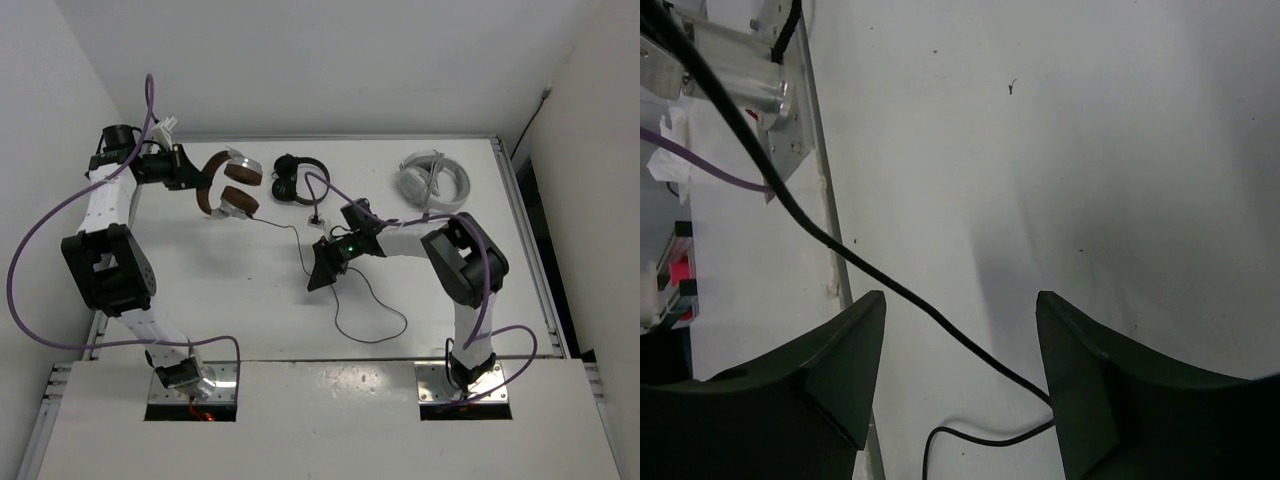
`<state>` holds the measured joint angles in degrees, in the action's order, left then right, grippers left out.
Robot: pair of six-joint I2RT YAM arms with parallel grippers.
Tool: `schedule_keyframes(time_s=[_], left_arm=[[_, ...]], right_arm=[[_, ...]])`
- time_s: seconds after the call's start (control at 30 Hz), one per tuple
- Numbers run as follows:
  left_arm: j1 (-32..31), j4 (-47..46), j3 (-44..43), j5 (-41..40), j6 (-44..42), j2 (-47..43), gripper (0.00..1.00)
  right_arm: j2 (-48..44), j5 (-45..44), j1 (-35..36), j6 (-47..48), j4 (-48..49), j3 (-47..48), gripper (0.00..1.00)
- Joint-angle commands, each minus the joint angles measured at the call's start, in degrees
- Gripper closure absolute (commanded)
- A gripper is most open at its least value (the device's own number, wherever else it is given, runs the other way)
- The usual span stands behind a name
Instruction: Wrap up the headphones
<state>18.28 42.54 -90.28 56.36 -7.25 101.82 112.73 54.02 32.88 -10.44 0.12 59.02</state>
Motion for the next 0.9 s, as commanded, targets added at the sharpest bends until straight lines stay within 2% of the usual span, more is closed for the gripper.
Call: schedule_keyframes(time_s=[0.0, 0.07, 0.17, 0.2, 0.47, 0.63, 0.87], left_arm=[[1.2, -1.1, -1.4, 4.6, 2.1, -0.8, 1.0], [1.8, -1.7, -1.4, 4.6, 2.1, -0.3, 1.0], [2.5, -1.7, -1.4, 3.4, 2.1, -0.3, 1.0], [2.5, -1.7, -1.4, 2.8, 2.1, -0.3, 1.0], [1.9, -6.7, 3.5, -14.6, 0.6, -3.8, 1.0], [-2.5, -11.5, 8.8, -25.5, -2.6, -8.8, 1.0], [-10.8, -14.3, 14.2, -33.8, -7.7, -12.6, 1.0]], right_arm=[[0.6, 1.4, 0.4, 0.9, 2.7, 2.0, 0.39], [0.6, 1.4, -0.1, 1.6, 1.2, 2.0, 0.51], [-0.2, 0.7, -0.1, 3.1, -1.9, 2.0, 0.95], [-1.3, -0.9, -0.1, 3.1, -3.2, 2.5, 1.0], [-11.8, -19.8, -0.1, 11.7, -12.9, 4.2, 1.0], [-15.9, -24.7, 1.0, 16.3, -17.0, 7.9, 1.0], [-16.6, -33.8, 4.9, 24.0, -22.5, 16.4, 1.0]])
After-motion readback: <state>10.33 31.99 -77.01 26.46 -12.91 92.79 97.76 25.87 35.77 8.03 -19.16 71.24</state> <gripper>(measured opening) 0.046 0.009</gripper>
